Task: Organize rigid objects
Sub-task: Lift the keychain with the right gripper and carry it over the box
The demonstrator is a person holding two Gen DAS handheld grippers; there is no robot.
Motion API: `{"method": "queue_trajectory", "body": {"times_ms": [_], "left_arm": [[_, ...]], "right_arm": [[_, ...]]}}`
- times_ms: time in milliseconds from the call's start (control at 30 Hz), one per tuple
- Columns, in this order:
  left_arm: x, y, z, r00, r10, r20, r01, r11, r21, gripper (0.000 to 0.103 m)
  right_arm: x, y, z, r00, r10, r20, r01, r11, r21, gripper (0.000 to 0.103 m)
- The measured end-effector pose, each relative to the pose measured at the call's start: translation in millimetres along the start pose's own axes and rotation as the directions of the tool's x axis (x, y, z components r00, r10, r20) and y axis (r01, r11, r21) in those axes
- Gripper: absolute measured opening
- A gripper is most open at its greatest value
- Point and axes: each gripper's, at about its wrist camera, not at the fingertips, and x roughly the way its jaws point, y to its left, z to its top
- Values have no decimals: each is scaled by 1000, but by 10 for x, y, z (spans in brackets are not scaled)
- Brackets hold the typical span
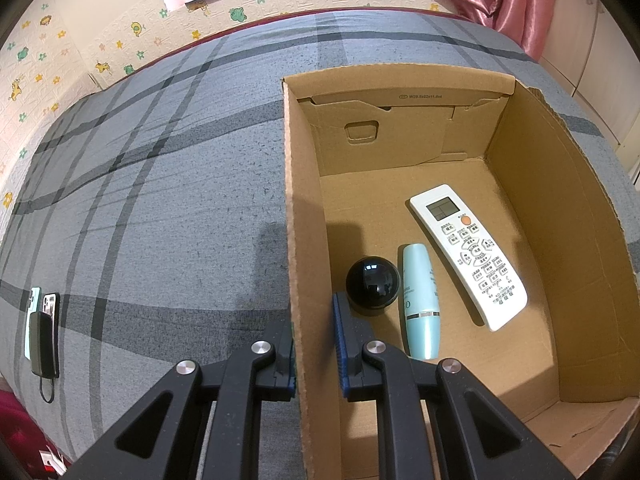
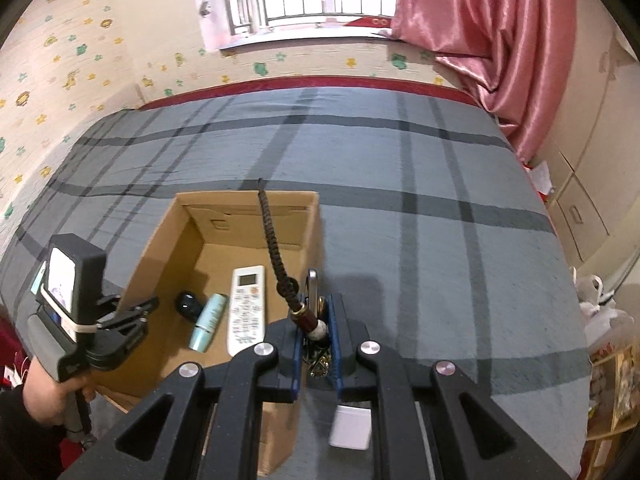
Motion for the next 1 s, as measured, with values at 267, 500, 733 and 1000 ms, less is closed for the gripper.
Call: {"method": "queue_trajectory", "body": {"times_ms": [267, 500, 733, 1000], "left_arm": [[13, 14, 1, 1000, -1, 0, 1, 1000, -1, 15], [15, 9, 0, 1000, 0, -1, 0, 1000, 0, 15], [15, 11, 1, 1000, -1, -1, 1, 1000, -1, 15], [13, 3, -3, 1000, -2, 0, 2, 1000, -1, 15]], "right_arm": [[200, 334, 75, 998, 64, -23, -65, 997, -38, 10], [498, 586, 38, 991, 110, -79, -114, 992, -47, 10], [831, 832, -67, 982, 123, -143, -132, 990, -54, 10], [1209, 971, -155, 964, 138, -227, -149, 988, -30, 10]]}}
